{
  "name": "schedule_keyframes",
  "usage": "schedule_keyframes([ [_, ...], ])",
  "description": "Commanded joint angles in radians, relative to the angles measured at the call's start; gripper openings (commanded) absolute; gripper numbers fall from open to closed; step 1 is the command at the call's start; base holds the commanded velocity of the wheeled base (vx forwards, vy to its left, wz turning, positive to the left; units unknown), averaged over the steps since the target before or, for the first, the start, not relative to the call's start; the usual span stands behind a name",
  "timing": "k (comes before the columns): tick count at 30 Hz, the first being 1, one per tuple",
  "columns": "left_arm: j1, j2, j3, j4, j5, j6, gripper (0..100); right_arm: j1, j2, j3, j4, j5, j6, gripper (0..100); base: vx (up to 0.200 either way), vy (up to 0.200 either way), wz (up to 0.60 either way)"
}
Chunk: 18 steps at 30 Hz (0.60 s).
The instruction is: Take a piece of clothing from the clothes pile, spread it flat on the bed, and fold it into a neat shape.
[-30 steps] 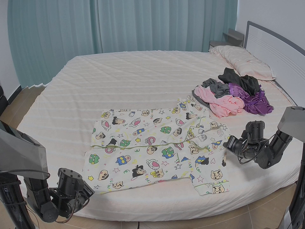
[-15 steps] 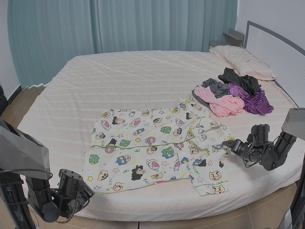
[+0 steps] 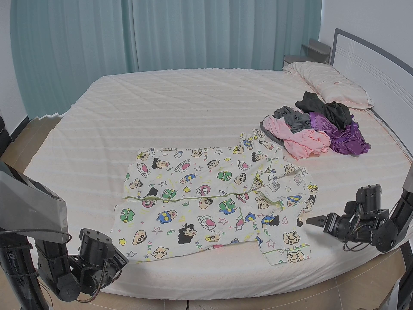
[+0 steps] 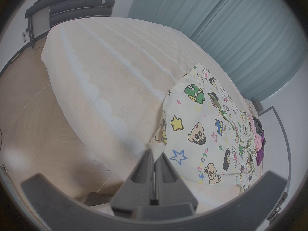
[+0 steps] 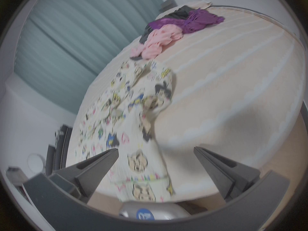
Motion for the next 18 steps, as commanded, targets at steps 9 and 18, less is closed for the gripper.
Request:
schedule_keyframes([
  [9, -0.007, 0.001, 0.004, -0.019, -0.004, 0.01, 0, 0.149, 0.0, 0.105, 0.0, 0.028, -0.063, 100, 0.0, 0.0, 0.0],
  [18, -0.007, 0.001, 0.004, -0.019, -0.004, 0.01, 0, 0.153, 0.044, 0.099, 0.0, 0.025, -0.095, 100, 0.0, 0.0, 0.0],
])
